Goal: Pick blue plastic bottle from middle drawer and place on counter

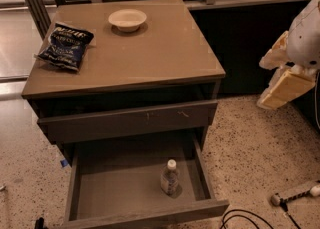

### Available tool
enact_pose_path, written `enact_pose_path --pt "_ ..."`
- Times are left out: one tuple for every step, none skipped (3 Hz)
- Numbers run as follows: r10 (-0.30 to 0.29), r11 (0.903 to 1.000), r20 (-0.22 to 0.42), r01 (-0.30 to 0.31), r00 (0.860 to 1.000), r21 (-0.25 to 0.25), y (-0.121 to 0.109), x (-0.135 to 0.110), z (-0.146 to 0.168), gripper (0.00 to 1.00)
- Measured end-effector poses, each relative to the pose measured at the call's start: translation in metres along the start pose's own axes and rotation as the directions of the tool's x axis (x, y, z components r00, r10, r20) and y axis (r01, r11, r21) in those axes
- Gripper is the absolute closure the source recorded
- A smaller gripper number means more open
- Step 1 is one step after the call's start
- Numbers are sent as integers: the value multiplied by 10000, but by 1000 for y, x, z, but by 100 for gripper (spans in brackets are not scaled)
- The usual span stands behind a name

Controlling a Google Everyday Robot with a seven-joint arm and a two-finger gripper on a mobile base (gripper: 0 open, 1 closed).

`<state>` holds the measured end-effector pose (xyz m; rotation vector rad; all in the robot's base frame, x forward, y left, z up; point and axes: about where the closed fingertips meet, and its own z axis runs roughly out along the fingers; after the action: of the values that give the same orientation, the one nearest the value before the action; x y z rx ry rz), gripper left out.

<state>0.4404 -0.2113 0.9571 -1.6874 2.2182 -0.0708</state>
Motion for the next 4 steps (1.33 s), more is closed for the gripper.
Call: enact_pose_path --pt "401 9989 812 -378 9959 -288 15 0 54 66" --pt "934 9928 1827 -777 9787 -917 35 0 126 89" --pt "1044 9944 2179 -981 9704 -397 22 -5 135 100" --pt "1004 9947 2081 -936 9729 -420 28 0 150 100"
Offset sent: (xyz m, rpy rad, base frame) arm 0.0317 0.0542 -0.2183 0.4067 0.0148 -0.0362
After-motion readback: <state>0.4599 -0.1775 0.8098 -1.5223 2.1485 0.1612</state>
